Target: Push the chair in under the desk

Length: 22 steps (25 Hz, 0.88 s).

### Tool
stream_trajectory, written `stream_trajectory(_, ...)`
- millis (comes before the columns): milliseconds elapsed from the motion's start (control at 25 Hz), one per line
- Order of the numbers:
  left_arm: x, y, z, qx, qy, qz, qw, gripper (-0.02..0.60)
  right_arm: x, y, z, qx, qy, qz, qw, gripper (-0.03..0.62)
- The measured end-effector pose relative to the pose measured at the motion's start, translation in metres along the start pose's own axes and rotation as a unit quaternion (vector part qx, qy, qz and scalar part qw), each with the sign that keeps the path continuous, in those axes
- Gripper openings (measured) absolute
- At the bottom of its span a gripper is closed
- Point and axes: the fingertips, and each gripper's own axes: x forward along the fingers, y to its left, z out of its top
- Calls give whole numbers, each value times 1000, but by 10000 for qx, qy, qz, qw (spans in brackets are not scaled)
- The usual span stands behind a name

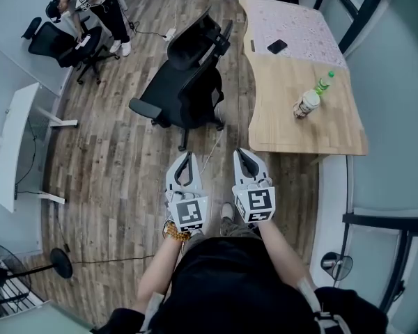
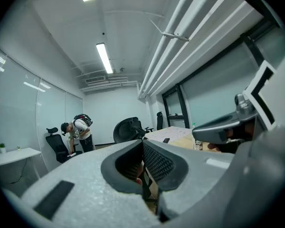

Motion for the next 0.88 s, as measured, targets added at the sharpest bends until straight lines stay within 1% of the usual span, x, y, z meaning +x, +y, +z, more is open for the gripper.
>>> stream_trajectory(240, 20, -16, 0, 71, 116, 100, 9999, 2, 19, -32, -9, 123, 99, 121, 9998, 2)
stream_trajectory(520, 42, -12, -9, 40, 317, 187, 9993, 2, 42, -49, -13, 199, 201, 201, 9994, 2)
stream_trajectory(880, 102, 0, -11, 26, 190, 66, 9998, 2, 87, -79, -11, 153, 248, 3, 9996, 2)
